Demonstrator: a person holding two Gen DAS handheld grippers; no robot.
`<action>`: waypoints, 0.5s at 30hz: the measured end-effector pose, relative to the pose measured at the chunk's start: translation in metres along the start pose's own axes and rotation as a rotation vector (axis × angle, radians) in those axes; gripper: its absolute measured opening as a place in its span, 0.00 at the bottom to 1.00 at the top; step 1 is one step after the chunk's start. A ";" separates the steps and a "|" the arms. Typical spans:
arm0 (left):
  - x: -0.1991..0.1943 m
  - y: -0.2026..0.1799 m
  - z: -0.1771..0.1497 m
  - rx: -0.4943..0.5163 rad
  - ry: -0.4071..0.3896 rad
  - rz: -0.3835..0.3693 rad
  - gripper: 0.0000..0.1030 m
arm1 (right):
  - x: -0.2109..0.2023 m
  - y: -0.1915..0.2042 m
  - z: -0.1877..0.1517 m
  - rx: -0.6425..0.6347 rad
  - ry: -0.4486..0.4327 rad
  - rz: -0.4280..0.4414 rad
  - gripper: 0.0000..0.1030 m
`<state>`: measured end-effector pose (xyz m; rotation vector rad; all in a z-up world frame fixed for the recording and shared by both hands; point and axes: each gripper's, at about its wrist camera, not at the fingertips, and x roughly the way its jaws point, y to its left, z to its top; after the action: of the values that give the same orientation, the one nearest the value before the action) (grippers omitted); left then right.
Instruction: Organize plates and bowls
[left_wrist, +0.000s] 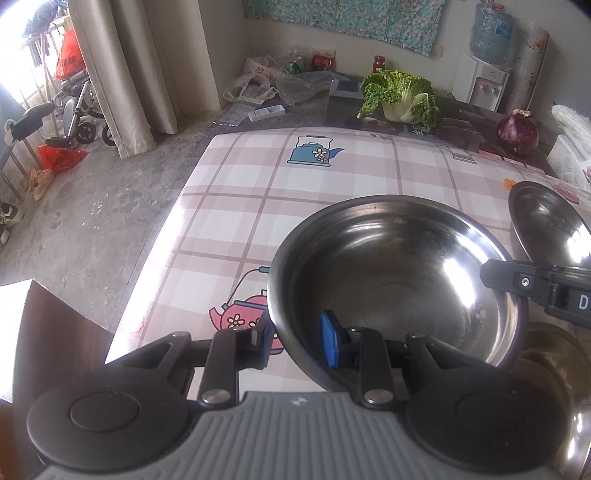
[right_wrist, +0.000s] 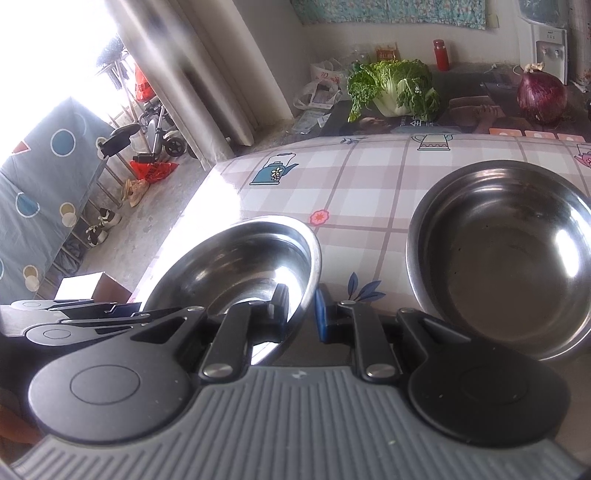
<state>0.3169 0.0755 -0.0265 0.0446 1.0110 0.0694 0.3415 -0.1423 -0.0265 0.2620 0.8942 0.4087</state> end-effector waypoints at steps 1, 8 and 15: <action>-0.002 0.000 0.000 0.000 -0.003 0.000 0.27 | -0.002 0.000 0.000 0.000 -0.002 0.001 0.14; -0.014 -0.004 0.003 0.007 -0.026 0.000 0.27 | -0.013 0.000 0.000 0.001 -0.022 0.004 0.14; -0.029 -0.016 0.007 0.021 -0.048 -0.003 0.27 | -0.032 -0.003 0.003 0.007 -0.052 0.006 0.14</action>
<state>0.3086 0.0572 0.0004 0.0635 0.9633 0.0547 0.3269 -0.1598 -0.0041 0.2802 0.8444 0.4030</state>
